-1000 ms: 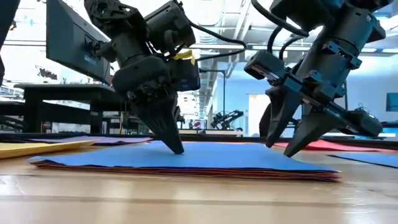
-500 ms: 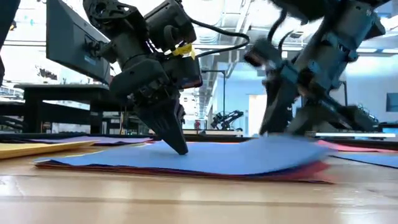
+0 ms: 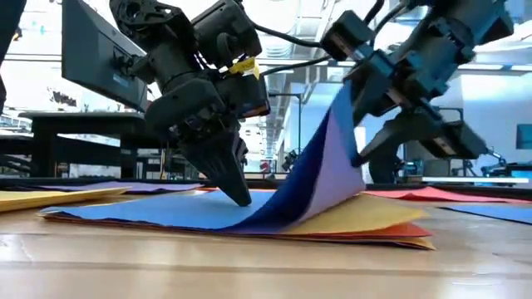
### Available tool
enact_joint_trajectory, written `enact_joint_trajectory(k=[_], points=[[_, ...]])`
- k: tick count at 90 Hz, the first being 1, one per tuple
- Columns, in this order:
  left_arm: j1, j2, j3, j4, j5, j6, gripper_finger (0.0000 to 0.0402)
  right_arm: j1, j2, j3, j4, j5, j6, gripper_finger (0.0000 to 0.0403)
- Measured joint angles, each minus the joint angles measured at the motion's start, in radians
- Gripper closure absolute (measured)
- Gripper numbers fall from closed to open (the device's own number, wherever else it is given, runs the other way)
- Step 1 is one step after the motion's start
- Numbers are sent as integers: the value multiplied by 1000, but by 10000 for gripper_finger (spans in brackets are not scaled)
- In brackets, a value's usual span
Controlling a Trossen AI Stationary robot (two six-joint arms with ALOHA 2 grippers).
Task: Organize paper
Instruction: Stack the blue paper on top of the other blue paper
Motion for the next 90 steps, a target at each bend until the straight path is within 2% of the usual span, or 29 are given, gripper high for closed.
enact_joint_trajectory(k=[25, 45, 69, 80, 90], points=[[0, 0, 0, -4, 3, -6, 402, 11, 17, 0, -50, -24, 54, 290], [0, -1, 0, -9, 4, -8, 402, 29, -4, 0, 69, -53, 49, 290], [0, -1, 0, -9, 4, -4, 402, 27, -1, 0, 28, -55, 79, 290], [-1, -1, 0, -9, 4, -5, 402, 21, -2, 2, 103, -56, 64, 290], [-1, -1, 0, -9, 4, -5, 402, 21, -1, 1, 30, -56, 85, 290]])
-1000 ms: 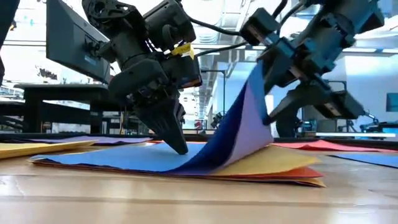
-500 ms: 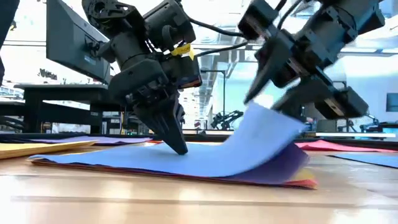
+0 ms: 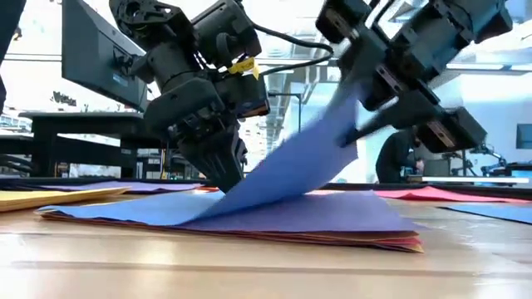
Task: Organize paper
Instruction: Stack the blue paper on top of the other blue paper
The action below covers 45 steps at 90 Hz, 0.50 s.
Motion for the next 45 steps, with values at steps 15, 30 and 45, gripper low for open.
enact_joint_trajectory(k=[15, 30, 45], points=[[0, 0, 0, 0, 0, 0, 402, -5, 0, -1, -149, 22, 54, 290], [0, 0, 0, 0, 0, -1, 402, -14, 20, -1, -116, 127, 76, 290], [0, 0, 0, 0, -2, -1, 402, -29, 89, -3, -37, 135, 82, 290]])
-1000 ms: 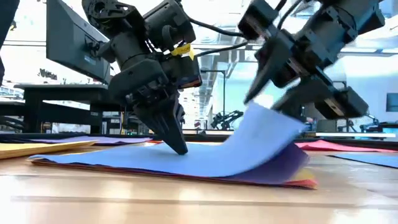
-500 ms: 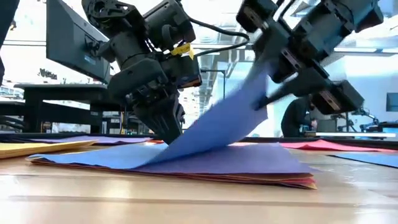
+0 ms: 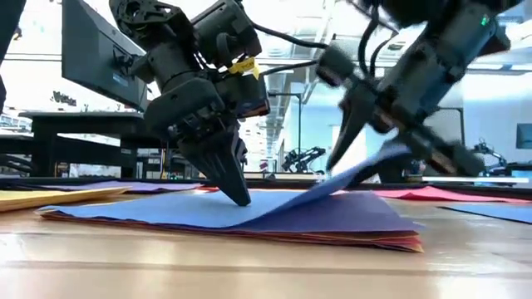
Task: Organize paper
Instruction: Stack the blue paper on top of the other blue paper
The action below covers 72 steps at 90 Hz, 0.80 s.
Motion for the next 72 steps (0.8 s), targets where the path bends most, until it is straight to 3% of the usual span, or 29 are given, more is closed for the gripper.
enact_joint_trajectory(k=[14, 26, 35, 56, 72], points=[[0, 0, 0, -4, 1, 0, 402, -3, 54, 6, 138, 0, -8, 306], [2, -12, 22, -62, 0, -36, 402, 9, 53, 20, 103, 0, -90, 384], [2, -47, 58, -133, 1, -68, 402, 14, 11, 28, 37, -1, -112, 397], [2, -197, 137, -329, 2, -8, 402, 71, -267, 30, -231, -112, -177, 403], [2, -306, 141, -414, -46, 20, 402, 215, -511, 31, -595, -162, 64, 403]])
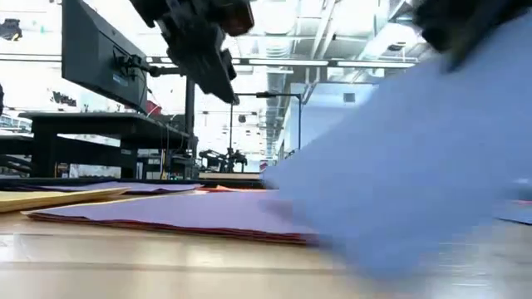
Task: Organize paper
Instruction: Stack the blue paper on top of the other blue paper
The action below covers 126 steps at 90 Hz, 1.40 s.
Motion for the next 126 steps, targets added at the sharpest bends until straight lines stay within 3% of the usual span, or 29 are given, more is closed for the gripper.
enact_joint_trajectory(k=[12, 23, 43, 98, 110, 126], points=[[1, -20, 0, -38, -56, 0, 402, 150, -58, 0, -292, -1, 273, 403], [1, -12, 0, -38, -61, -1, 402, 195, -34, -3, -416, -114, 316, 403], [1, -7, 0, -61, -60, 9, 402, 270, 47, -20, -407, -254, 330, 403], [1, -7, 0, -62, -58, 24, 402, 342, 296, -20, -336, -388, 373, 400], [1, -7, 0, -72, -58, 24, 402, 341, 306, -20, -348, -464, 375, 371], [1, -7, 0, -76, -58, 24, 402, 347, 280, -7, -369, -471, 398, 305]])
